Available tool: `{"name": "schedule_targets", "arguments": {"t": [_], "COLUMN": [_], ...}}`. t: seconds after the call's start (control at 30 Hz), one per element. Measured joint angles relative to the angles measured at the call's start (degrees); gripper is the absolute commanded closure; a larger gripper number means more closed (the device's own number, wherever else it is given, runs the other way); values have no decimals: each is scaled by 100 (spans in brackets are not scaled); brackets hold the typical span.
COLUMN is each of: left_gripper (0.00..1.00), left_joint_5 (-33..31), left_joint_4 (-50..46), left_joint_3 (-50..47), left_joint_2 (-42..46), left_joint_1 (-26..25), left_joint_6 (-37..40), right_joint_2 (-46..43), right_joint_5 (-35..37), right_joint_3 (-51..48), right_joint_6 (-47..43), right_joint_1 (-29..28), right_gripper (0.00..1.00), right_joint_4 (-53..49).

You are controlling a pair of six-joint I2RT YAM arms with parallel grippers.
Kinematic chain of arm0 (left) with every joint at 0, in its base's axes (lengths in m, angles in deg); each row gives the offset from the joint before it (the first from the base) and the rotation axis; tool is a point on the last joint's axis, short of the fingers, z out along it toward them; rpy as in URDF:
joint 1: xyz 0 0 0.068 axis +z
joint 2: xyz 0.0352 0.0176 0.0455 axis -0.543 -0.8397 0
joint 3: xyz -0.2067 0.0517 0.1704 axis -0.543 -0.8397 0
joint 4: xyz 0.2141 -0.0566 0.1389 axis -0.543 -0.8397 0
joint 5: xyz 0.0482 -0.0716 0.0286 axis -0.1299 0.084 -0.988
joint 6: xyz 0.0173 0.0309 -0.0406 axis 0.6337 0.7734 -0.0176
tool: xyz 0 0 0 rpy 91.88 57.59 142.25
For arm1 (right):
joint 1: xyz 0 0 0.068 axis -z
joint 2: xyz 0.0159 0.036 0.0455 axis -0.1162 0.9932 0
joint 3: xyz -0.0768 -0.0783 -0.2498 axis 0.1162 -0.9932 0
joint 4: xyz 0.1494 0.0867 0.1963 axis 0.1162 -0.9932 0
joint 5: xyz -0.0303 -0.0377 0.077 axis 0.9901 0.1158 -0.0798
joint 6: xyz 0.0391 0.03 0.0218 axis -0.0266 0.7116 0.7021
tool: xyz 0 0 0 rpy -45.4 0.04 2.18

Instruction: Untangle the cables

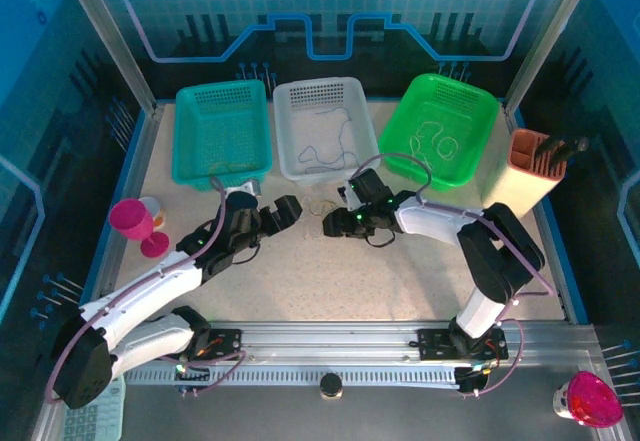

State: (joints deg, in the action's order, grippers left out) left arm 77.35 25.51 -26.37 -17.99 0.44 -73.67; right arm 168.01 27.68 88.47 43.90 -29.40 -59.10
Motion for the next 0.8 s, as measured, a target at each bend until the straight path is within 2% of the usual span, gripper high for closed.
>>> {"name": "schedule_targets", "arguments": {"t": [0.1,0.23,0.3,0.47,0.8], "left_gripper": [1,1,1,1,1], "left_joint_5": [-2,-2,-2,-2,-2], "left_joint_4": [2,2,4,15,85], "left_joint_3": [0,0,0,0,0], "left_joint_2": [0,0,0,0,-11], "left_joint_1": [-4,-20,-33,-42,-42], "left_joint_6": [0,0,0,0,0], "right_joint_2": [142,339,400,409,-61], "right_joint_5": [2,0,0,-11,-59], "right_joint_3": [2,31,44,87,94], "right_joint_6": [50,74,79,33,-111], "right_joint_1": [-4,-4,-4,-4,-2], "right_gripper": [54,65,73,99,100], "right_joint_4": [42,111,142,170,20]}}
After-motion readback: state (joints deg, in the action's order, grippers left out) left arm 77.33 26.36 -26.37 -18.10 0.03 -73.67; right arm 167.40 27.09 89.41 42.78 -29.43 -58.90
